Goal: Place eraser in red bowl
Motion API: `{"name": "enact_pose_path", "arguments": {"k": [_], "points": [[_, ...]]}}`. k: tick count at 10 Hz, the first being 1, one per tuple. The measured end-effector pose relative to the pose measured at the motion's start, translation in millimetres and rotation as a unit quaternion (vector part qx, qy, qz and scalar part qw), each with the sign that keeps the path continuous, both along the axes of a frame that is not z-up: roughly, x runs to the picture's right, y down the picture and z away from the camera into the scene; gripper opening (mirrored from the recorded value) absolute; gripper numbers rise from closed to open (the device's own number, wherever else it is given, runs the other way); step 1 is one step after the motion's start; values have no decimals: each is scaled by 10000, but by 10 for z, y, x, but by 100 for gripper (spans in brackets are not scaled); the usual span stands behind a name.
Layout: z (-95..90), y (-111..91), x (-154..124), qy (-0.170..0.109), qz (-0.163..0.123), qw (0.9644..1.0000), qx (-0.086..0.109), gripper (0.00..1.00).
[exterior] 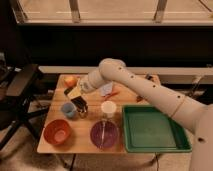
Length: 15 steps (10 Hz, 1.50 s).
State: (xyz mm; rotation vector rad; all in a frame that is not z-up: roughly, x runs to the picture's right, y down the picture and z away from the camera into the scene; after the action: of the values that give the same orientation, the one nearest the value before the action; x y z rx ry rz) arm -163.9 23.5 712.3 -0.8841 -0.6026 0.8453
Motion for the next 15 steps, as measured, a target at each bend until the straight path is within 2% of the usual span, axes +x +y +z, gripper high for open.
{"name": "enact_pose_path", "arguments": {"k": [2,3,9,11,15], "points": [[-207,166,-345,-425,-441,9981,102,0],[-266,213,-413,-517,-530,9972,125,0],[-255,214,-392,-497,-526,9973,126,0],[-268,250,-434,-537,-638,9964,146,0],[-389,538,-922,-818,-1091,9904,244,0]]}}
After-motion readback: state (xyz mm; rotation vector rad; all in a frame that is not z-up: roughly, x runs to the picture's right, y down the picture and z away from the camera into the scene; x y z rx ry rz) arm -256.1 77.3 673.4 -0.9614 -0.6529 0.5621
